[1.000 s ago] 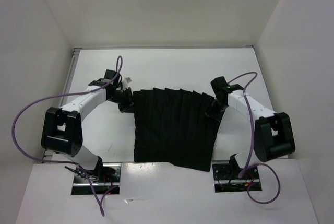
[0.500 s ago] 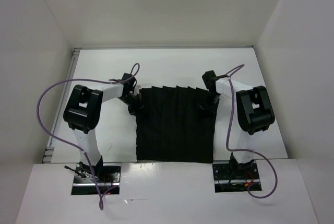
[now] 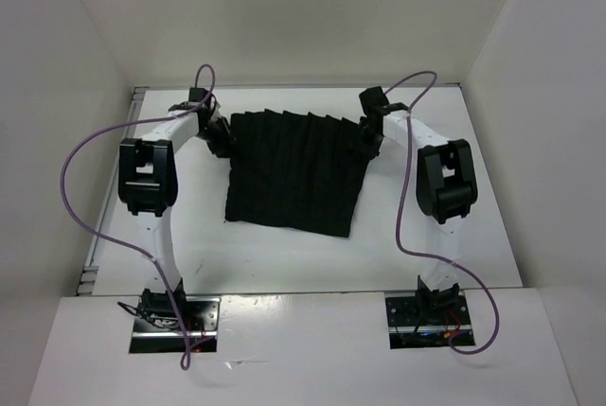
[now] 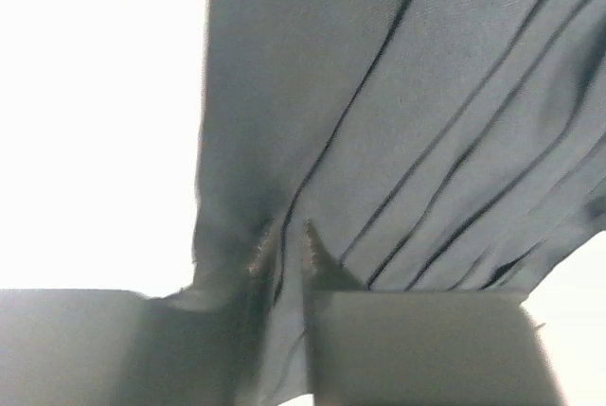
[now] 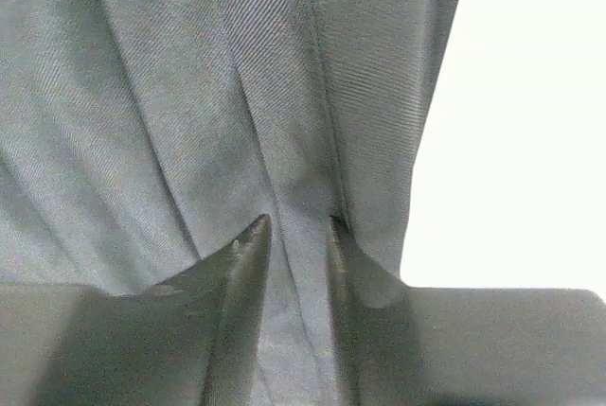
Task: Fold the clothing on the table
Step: Flatten the skirt out, then fold the skirt
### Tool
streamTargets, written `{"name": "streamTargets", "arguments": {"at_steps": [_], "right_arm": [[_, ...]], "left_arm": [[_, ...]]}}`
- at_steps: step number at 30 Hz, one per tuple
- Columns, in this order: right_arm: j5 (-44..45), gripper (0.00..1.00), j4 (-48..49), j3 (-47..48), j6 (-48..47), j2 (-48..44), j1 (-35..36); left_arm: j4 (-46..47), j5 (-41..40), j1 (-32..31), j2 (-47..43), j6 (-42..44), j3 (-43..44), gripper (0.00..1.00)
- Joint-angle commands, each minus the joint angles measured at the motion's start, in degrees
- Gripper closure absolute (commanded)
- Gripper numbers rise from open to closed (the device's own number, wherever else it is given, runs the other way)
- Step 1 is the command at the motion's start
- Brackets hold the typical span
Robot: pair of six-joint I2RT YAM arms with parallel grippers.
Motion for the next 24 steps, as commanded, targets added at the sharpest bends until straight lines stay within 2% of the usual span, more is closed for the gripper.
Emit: {"name": "streamTargets", "arguments": {"at_steps": [1, 2, 3, 5, 6, 8, 10, 11, 12, 17, 19, 24], "right_arm": [[0.2, 0.59, 3.9, 0.6, -3.5, -7.6, -0.5], [-0.6, 0.51, 4.4, -2.0, -3.5, -12.2, -0.5], [-1.1, 0.48, 4.4, -3.3, -3.5, -14.4, -0.5], [-3.1, 0.47, 3.6, -6.1, -3.5, -19.8, -0.5], [-3.7, 0.47, 2.1, -9.6, -2.0, -21.2, -0.5], [-6.4, 0.45, 1.4, -15.5, -1.4, -24.4, -0.5], [-8.4, 0.44, 0.6, -19.2, 0.2, -25.1, -0.5], [-9.0, 0.44, 0.0, -22.7, 0.2, -25.9, 0.0], [-9.7, 0.44, 0.0, -24.2, 0.7, -26.6, 0.5], [-10.2, 0.44, -1.2, -30.4, 2.2, -30.2, 1.8], [-9.7, 0.42, -2.2, -31.0, 2.2, -31.3, 1.8], [-9.7, 0.41, -3.0, -33.5, 2.7, -31.9, 1.8]], "left_arm": [[-0.3, -1.0, 0.5, -8.0, 1.8, -1.0, 0.58], [0.4, -1.0, 0.5, -10.7, 1.8, -2.9, 0.42], [1.0, -1.0, 0.5, -13.3, 1.8, -5.2, 0.21], [1.6, -2.2, 0.5, -20.4, 0.6, -12.5, 0.16], [1.6, -2.9, 0.5, -22.6, 0.6, -15.1, 0.16], [1.6, -4.7, 0.5, -27.9, -0.9, -22.6, 0.25], [1.0, -6.9, 0.0, -30.8, -1.5, -26.7, 0.42], [0.0, -8.1, 0.0, -30.8, -1.5, -28.3, 0.57], [-1.5, -10.3, -0.6, -30.8, -1.5, -30.5, 0.6], [-3.7, -15.2, -1.9, -31.3, -2.2, -35.4, 0.6], [-3.7, -16.4, -1.9, -31.8, -2.7, -36.5, 0.53], [-3.7, -17.1, -2.4, -29.7, -2.7, -37.6, 0.42]]}}
